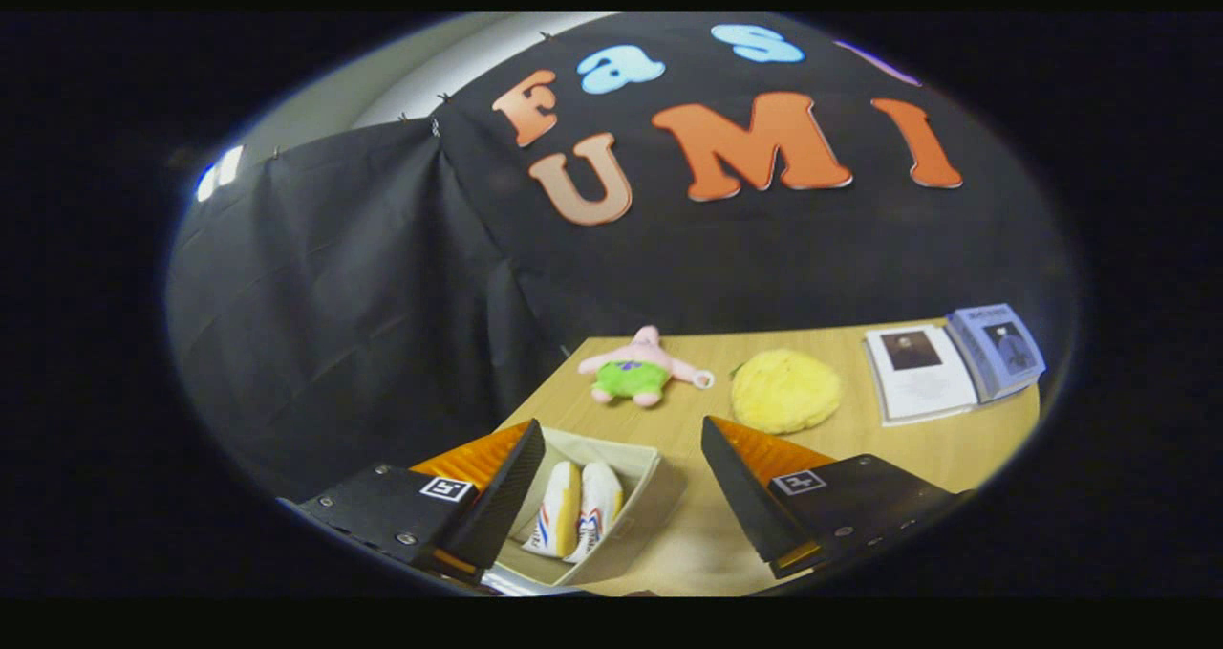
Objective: Open the storage box then place both shoes into the box .Put the left shoe in first, then the right shoe, with the right side of both shoes facing outward in a uniform manner.
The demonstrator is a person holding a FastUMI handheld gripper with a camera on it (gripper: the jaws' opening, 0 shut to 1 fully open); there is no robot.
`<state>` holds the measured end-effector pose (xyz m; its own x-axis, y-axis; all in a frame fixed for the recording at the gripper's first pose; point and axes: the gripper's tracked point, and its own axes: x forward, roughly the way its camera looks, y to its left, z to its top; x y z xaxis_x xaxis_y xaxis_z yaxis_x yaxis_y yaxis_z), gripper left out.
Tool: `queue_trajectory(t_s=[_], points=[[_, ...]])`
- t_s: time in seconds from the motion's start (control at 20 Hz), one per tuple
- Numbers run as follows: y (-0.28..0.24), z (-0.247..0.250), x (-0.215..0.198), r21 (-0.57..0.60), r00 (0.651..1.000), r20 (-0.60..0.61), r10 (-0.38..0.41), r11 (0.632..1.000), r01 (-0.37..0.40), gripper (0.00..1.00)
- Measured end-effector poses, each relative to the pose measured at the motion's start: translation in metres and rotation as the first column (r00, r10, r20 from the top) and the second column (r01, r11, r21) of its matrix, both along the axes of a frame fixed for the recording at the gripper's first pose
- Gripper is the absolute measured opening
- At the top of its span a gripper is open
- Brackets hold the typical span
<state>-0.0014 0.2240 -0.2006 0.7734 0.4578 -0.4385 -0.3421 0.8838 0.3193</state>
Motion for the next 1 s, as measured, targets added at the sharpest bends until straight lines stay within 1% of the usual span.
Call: queue_trajectory(t_s=[0.1,0.2,0.35,0.5,0.55,0.6,0.75,0.8,0.85,1.0], points=[[-0.032,0.016,0.007,-0.028,0.995,0.089,-0.053,0.998,0.055,0.98],[-0.064,0.027,0.014,-0.055,0.979,0.166,-0.115,0.990,0.126,0.99],[-0.103,0.059,0.016,-0.059,0.931,0.312,-0.188,0.975,0.216,0.98],[-0.134,0.079,0.010,-0.078,0.892,0.395,-0.222,0.959,0.273,0.98],[-0.143,0.087,0.007,-0.082,0.874,0.426,-0.235,0.952,0.296,0.98],[-0.151,0.098,0.006,-0.084,0.850,0.471,-0.235,0.947,0.309,0.98],[-0.168,0.125,-0.005,-0.102,0.767,0.608,-0.203,0.939,0.329,0.98],[-0.175,0.129,-0.007,-0.111,0.750,0.630,-0.202,0.932,0.344,0.98],[-0.182,0.132,-0.011,-0.113,0.737,0.642,-0.210,0.925,0.362,0.98],[-0.194,0.140,-0.019,-0.100,0.715,0.662,-0.223,0.920,0.380,0.98]])
